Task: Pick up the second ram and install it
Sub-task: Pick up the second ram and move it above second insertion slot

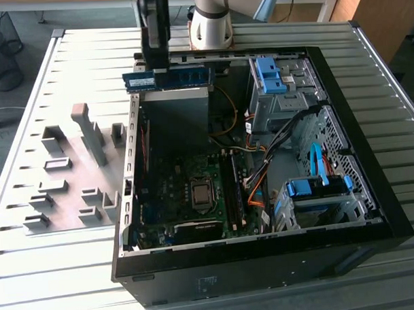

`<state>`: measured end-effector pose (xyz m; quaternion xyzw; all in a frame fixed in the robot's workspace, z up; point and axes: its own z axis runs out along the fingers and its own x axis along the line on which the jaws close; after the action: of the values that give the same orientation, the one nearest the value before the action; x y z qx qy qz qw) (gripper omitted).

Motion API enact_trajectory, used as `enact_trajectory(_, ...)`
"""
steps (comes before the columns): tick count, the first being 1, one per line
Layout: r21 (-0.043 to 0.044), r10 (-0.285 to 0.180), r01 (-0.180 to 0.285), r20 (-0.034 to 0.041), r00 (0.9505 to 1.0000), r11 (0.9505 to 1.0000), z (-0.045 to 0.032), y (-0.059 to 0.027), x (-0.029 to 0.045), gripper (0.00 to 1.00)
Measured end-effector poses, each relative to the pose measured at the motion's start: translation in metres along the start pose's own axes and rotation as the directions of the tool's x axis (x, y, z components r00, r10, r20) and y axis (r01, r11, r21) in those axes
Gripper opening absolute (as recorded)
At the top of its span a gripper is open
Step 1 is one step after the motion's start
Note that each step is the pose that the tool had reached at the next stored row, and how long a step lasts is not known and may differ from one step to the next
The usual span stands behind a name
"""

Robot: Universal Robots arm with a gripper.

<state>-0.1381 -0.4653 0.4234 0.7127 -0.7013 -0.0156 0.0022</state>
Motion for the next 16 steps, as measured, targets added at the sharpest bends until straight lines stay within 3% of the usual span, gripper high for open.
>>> enact_trajectory(16, 0.0, 0.0, 0.0, 0.0, 1.0, 1.0, 0.002, -0.0731, 0.0012, 0.14)
